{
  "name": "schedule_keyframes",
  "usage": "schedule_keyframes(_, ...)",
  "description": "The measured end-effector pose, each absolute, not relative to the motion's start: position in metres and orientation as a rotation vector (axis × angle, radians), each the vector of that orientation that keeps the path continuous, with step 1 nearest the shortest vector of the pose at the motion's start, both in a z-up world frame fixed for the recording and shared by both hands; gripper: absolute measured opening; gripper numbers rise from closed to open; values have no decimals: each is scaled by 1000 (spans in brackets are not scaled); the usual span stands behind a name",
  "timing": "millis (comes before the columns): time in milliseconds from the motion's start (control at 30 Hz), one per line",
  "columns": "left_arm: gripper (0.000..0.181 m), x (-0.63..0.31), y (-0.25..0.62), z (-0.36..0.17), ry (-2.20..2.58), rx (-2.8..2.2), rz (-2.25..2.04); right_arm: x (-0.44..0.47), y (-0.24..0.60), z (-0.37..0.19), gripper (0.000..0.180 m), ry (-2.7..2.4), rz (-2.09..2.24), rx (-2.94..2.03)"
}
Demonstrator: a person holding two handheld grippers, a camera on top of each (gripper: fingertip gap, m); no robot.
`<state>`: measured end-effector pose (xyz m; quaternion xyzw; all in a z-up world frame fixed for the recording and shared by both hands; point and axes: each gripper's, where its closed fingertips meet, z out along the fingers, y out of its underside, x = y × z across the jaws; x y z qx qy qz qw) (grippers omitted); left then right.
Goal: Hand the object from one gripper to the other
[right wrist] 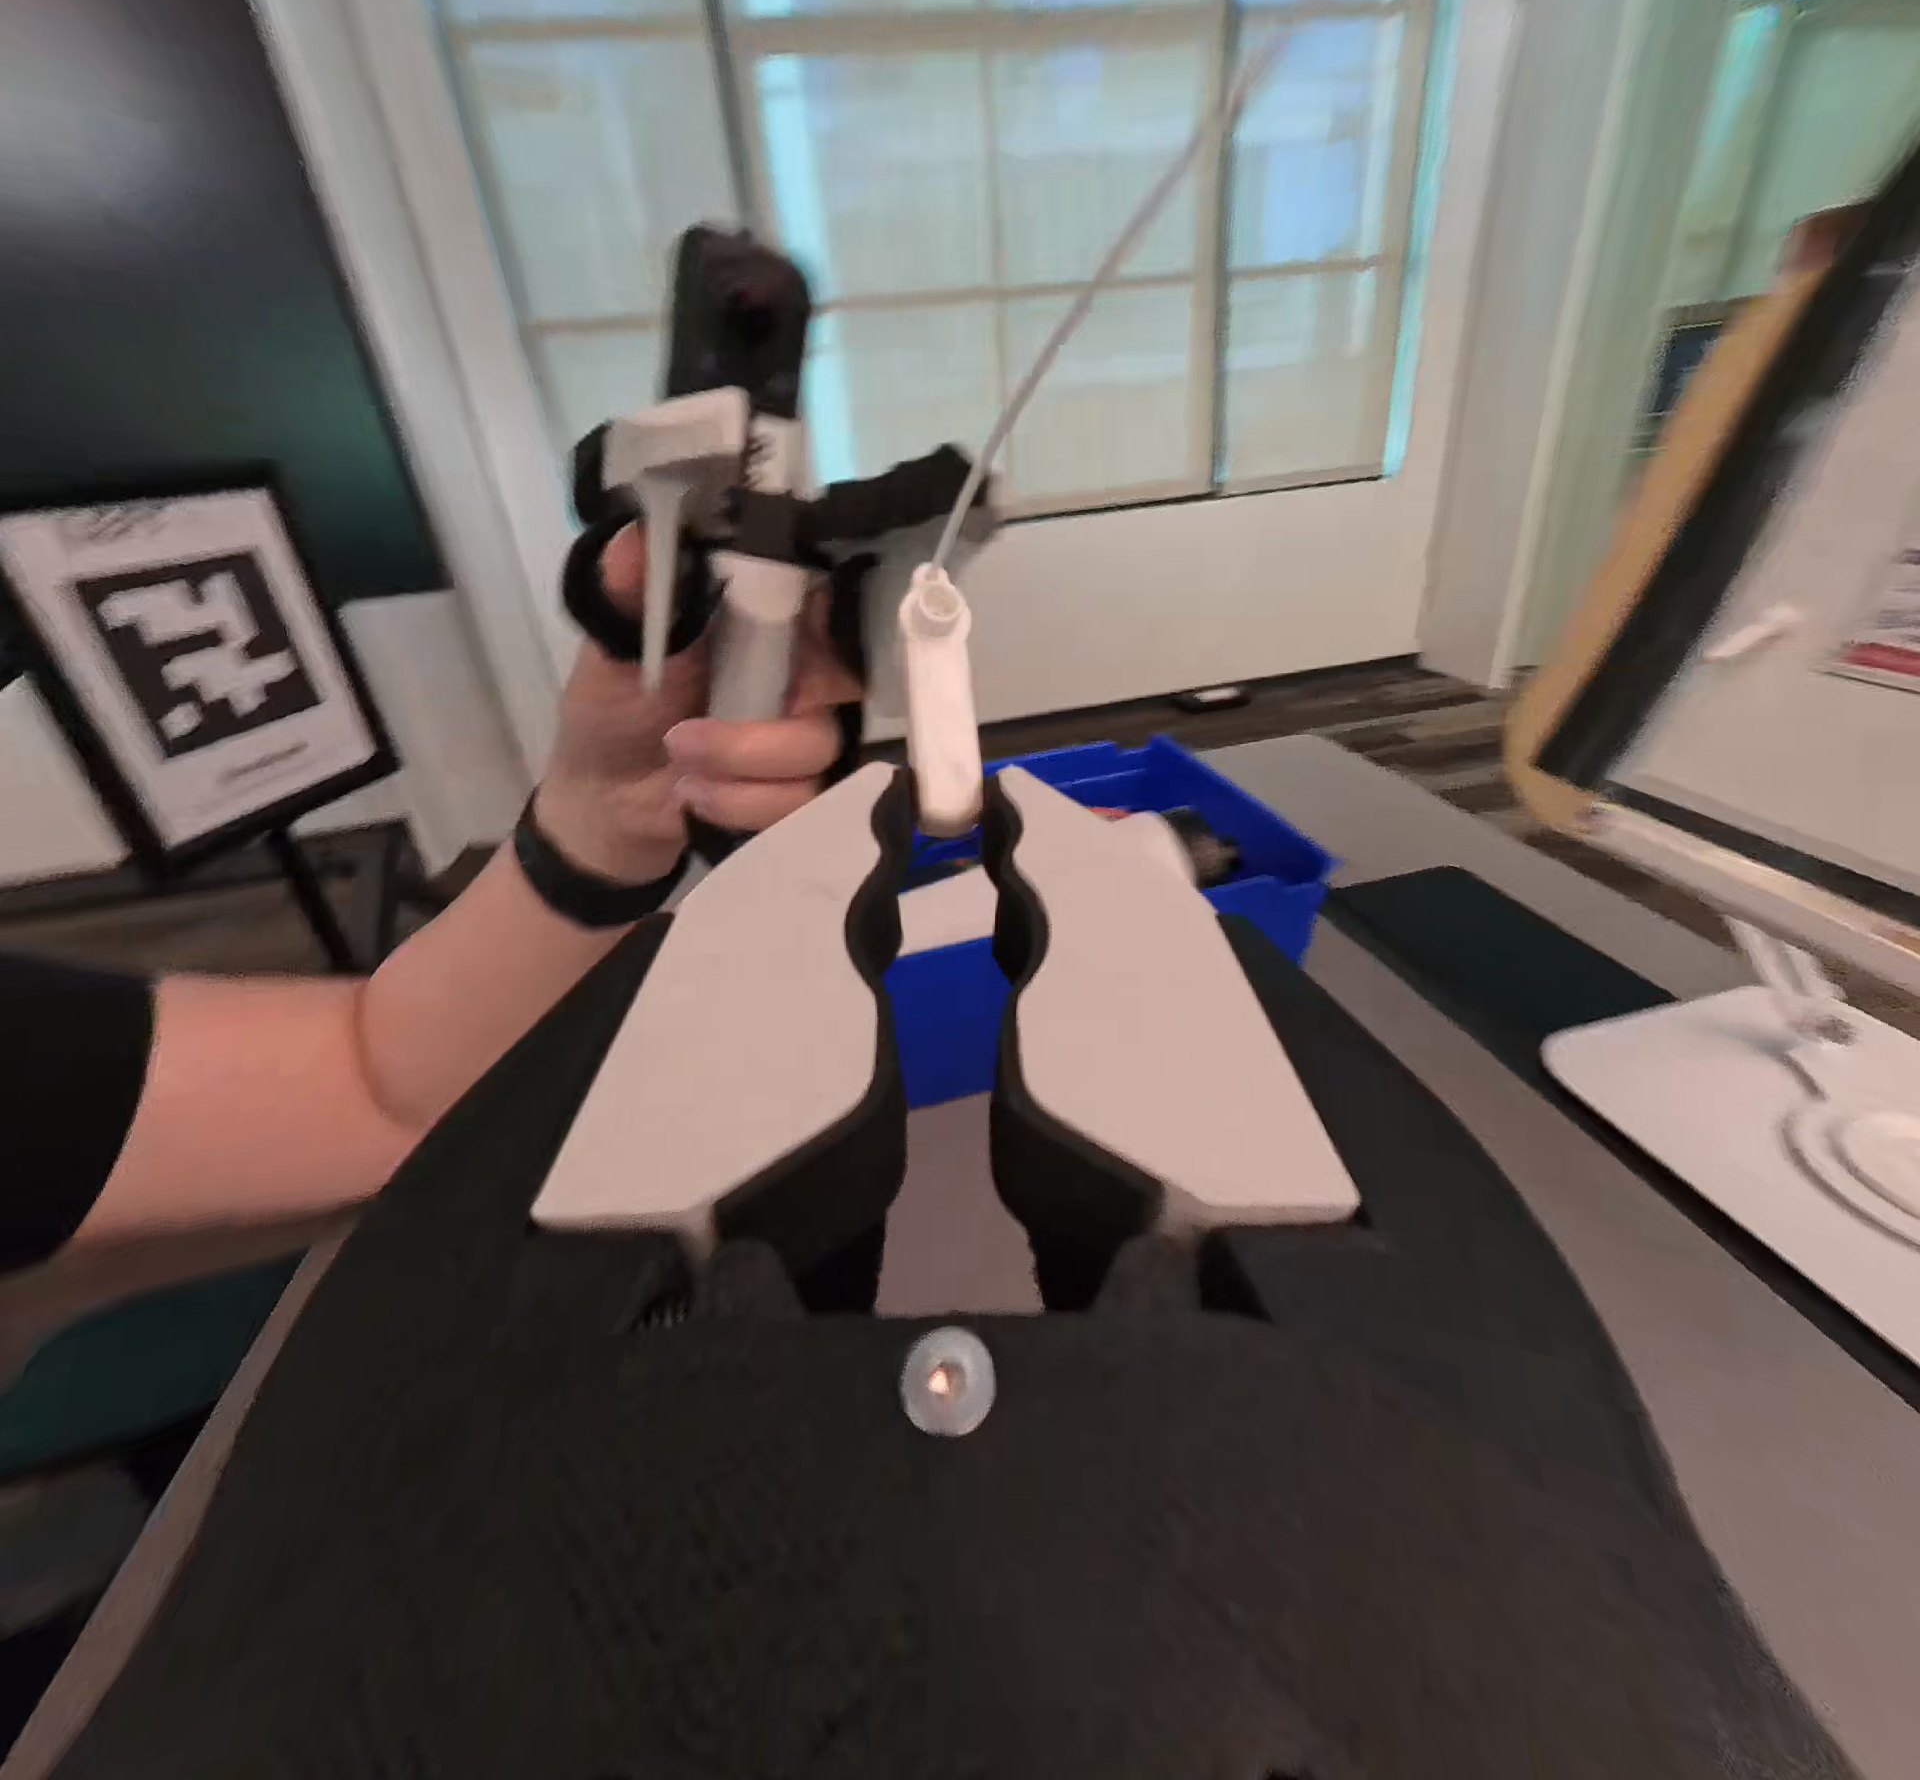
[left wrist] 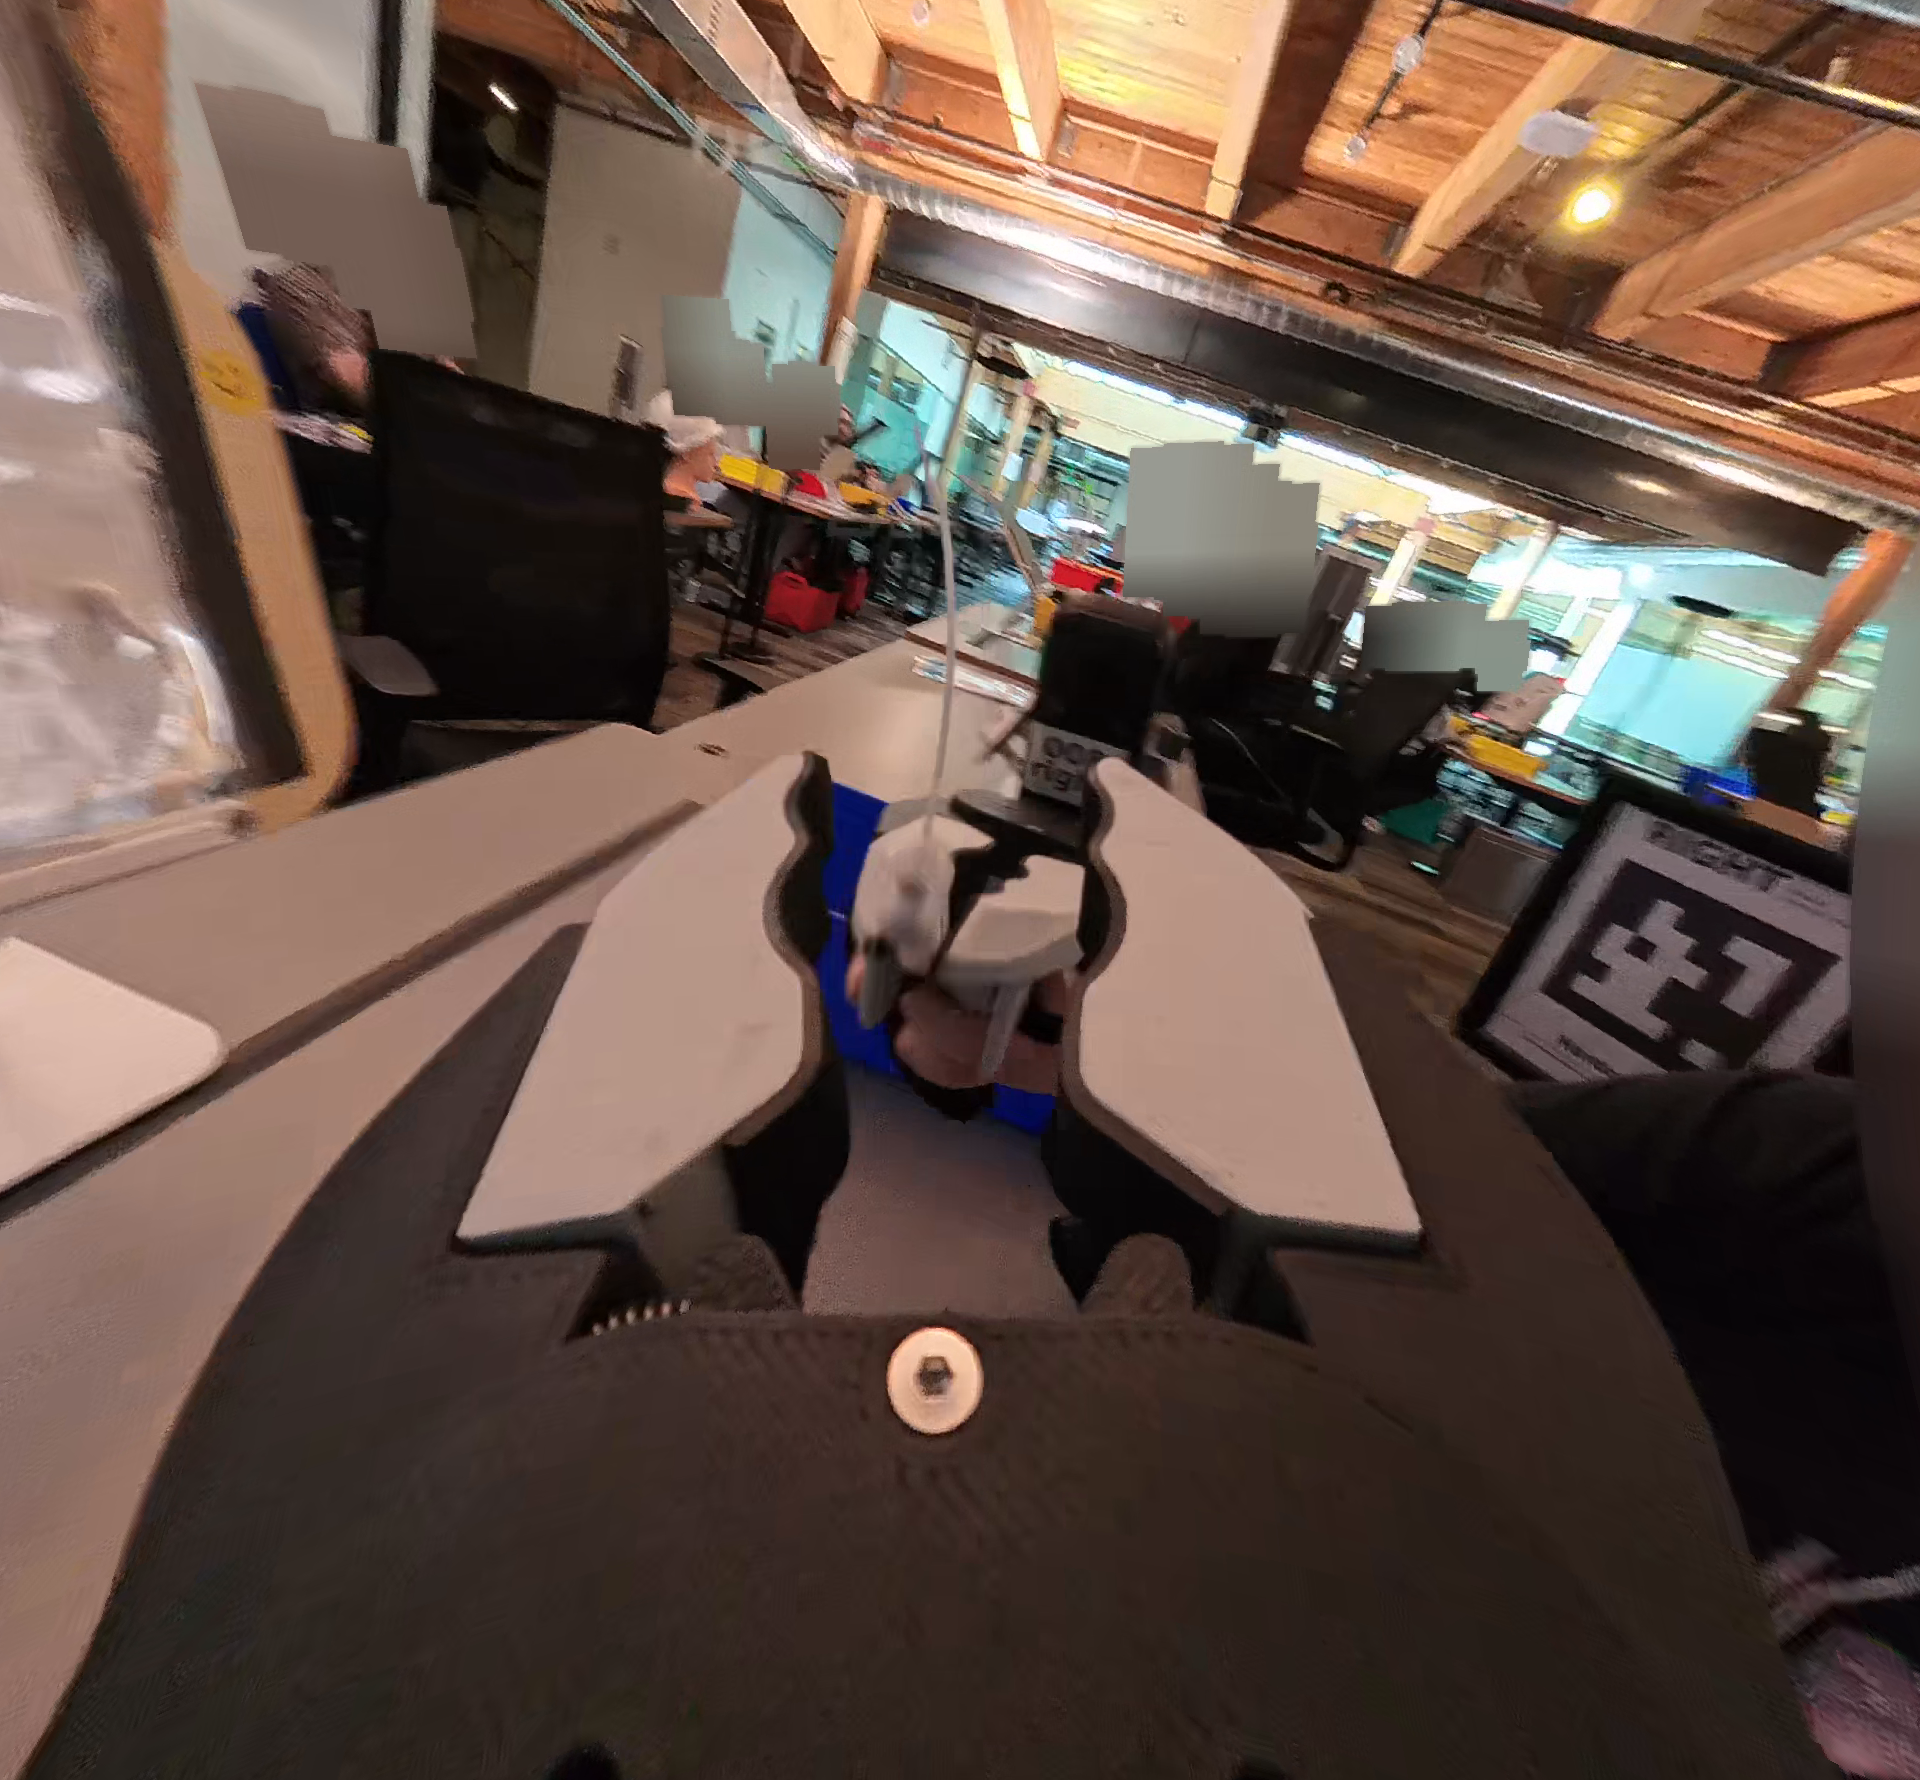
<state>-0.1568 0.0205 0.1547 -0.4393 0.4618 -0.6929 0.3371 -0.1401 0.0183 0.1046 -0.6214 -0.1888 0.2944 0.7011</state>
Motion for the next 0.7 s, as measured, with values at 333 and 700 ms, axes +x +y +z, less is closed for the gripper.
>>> schedule_keyframes(333,38,-132,44,123,1128,-1313,-1611,-93,27,110,13,-189,484,-1323)
schedule_keyframes(700,36,-111,13,112,1058,-1343,-1886,-122,20,110,13,-408,-125,-1265)
